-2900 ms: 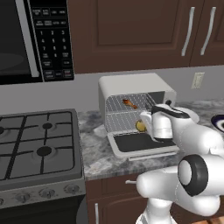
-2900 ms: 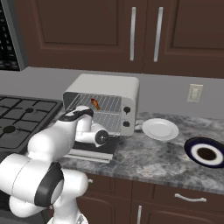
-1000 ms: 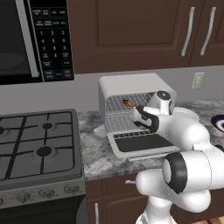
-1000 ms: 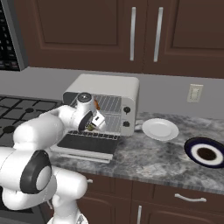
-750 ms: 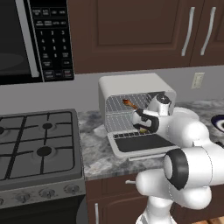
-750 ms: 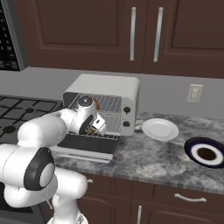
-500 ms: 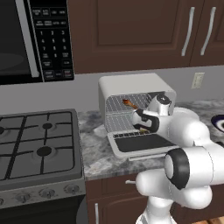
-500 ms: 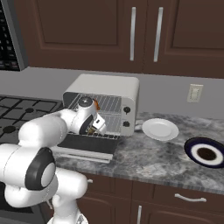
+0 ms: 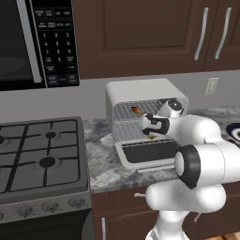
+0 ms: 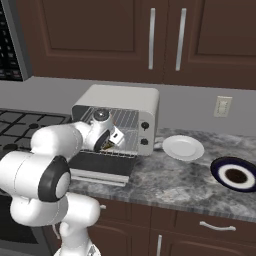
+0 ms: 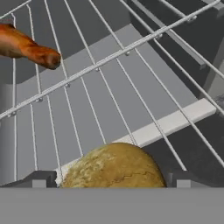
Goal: Open the toaster oven door. Place the bread on the bottom rack in the toaster oven and place the chicken drumstick on the top rack.
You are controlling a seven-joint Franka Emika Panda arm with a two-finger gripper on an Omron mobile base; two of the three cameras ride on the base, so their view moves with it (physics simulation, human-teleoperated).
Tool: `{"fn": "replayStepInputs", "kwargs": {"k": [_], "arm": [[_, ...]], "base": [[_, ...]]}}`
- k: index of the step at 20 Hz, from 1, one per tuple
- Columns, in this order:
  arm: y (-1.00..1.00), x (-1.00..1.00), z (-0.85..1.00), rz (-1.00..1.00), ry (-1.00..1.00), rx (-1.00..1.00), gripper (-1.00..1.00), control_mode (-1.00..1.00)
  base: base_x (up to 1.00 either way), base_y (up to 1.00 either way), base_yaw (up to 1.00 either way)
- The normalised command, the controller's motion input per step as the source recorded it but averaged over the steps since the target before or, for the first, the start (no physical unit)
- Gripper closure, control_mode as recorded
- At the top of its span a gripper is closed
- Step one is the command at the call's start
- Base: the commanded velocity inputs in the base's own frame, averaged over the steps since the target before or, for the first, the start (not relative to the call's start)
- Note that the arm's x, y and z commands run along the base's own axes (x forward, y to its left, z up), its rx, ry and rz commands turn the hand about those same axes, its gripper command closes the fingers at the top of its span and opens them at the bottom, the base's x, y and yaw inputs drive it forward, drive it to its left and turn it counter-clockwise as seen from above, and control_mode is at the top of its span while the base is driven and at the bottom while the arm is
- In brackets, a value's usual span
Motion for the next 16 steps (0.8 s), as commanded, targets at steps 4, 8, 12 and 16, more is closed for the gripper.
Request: {"fn": "replayStepInputs", "kwargs": {"k": [4,8,12,16], "arm": [[-0.44,-0.04,0.17,0.02,-0.04,0.02,-1.0,-1.0],[-0.55,-0.15,0.03,0.04,-0.07,0.03,-1.0,-1.0],[-0.24,-0.26,0.07,0.03,-0.02,0.01,-1.0,-1.0],[0.1,-0.89,0.12,0.12,0.05,-0.01,-1.0,-1.0]], "base": [[0.0,0.0,0.0],[0.0,0.0,0.0],[0.0,0.0,0.0],[0.0,0.0,0.0]]}}
